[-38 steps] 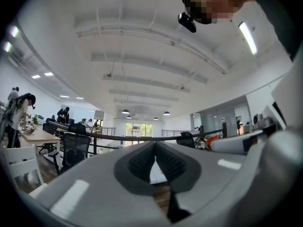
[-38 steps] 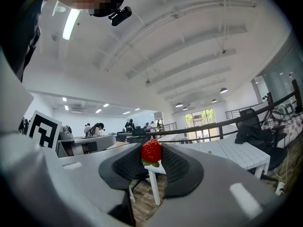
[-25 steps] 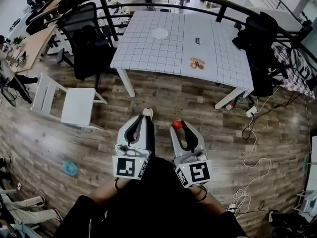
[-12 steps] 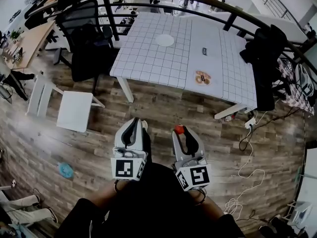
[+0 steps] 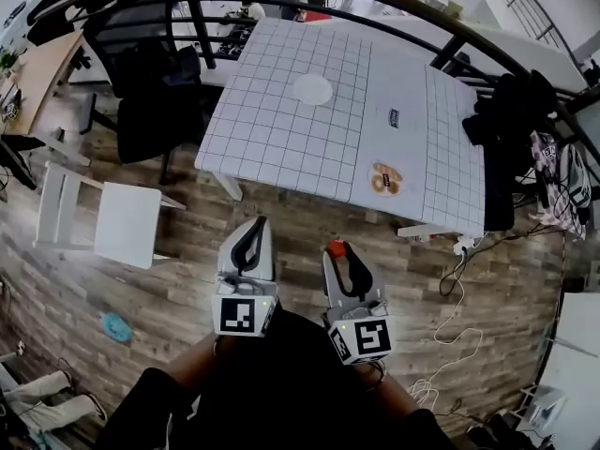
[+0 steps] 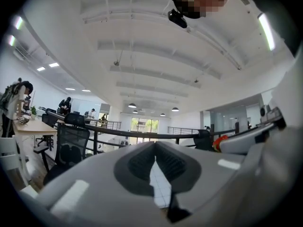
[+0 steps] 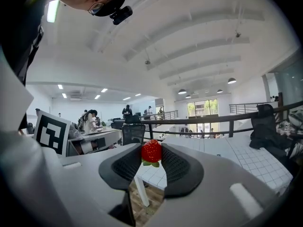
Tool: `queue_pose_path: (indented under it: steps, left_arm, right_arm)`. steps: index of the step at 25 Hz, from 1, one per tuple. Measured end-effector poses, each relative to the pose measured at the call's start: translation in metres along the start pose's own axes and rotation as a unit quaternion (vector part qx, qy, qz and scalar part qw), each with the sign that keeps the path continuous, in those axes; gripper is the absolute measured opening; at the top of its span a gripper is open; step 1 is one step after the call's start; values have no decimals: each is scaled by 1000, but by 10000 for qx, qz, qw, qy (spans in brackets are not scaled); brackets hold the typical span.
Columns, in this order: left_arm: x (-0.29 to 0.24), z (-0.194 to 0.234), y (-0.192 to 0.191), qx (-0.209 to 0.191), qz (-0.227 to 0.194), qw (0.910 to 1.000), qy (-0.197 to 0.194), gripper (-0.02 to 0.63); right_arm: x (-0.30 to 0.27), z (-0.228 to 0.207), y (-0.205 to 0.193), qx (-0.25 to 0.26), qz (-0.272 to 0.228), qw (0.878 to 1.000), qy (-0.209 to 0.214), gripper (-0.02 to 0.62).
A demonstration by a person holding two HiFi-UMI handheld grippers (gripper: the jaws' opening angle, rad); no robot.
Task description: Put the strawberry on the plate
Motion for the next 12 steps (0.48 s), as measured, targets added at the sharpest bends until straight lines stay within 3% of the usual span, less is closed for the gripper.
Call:
queue_pose_path:
  steps: [4, 12]
  left_arm:
    - [-59, 23, -1, -100, 62, 9998, -136, 11]
    - [-163, 63, -5, -15, 357, 9976, -588, 10]
  right_arm:
    - [-56, -28, 18, 13, 24, 9995, -323, 128]
    - [-166, -78, 43, -231, 228, 9980, -551, 129]
Point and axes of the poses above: the fingertips, and each gripper's own axes: x backward along the fingers, z to its left, y out of its top, the point moved 5 cm from there along x, backward along the fingers, and after that the axes turned 7 degrees about -x, right-handed, at the moved point
